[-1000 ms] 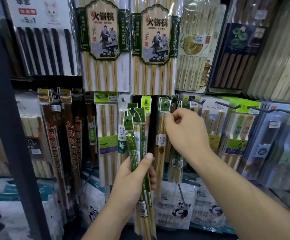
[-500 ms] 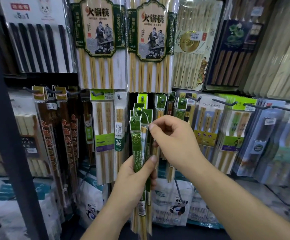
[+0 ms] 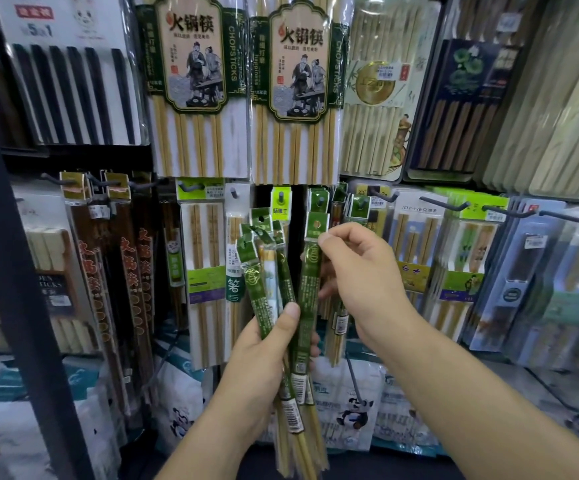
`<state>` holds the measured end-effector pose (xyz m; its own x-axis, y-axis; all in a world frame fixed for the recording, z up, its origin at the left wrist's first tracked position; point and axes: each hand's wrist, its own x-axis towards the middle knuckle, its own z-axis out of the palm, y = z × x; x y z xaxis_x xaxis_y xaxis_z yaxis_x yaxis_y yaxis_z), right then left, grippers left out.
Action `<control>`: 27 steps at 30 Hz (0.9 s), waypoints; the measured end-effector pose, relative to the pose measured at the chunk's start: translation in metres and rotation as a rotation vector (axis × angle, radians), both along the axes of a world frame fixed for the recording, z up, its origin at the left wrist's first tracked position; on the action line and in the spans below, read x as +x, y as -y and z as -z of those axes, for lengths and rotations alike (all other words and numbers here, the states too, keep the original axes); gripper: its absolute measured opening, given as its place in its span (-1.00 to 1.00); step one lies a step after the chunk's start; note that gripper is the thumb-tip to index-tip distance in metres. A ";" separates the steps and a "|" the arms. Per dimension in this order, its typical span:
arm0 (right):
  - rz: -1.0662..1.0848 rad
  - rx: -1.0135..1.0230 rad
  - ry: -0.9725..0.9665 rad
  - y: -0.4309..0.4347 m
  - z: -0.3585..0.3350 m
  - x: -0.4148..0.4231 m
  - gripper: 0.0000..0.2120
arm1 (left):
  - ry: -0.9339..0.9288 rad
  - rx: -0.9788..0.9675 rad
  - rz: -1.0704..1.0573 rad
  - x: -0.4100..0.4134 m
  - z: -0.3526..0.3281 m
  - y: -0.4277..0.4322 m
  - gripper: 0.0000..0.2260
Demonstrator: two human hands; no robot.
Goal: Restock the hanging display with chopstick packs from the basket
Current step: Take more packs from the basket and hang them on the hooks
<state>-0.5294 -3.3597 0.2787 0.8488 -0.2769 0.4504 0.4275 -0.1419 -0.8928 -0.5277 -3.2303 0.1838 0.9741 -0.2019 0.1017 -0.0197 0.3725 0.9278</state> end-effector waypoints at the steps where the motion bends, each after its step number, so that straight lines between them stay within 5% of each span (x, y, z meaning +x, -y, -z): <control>1: 0.026 0.009 0.006 0.002 0.000 0.001 -0.69 | -0.026 -0.005 -0.017 0.002 0.001 0.000 -0.61; 27: 0.403 -0.144 0.050 0.056 -0.008 0.045 -0.69 | 0.117 0.122 -0.035 -0.003 0.000 0.004 -0.61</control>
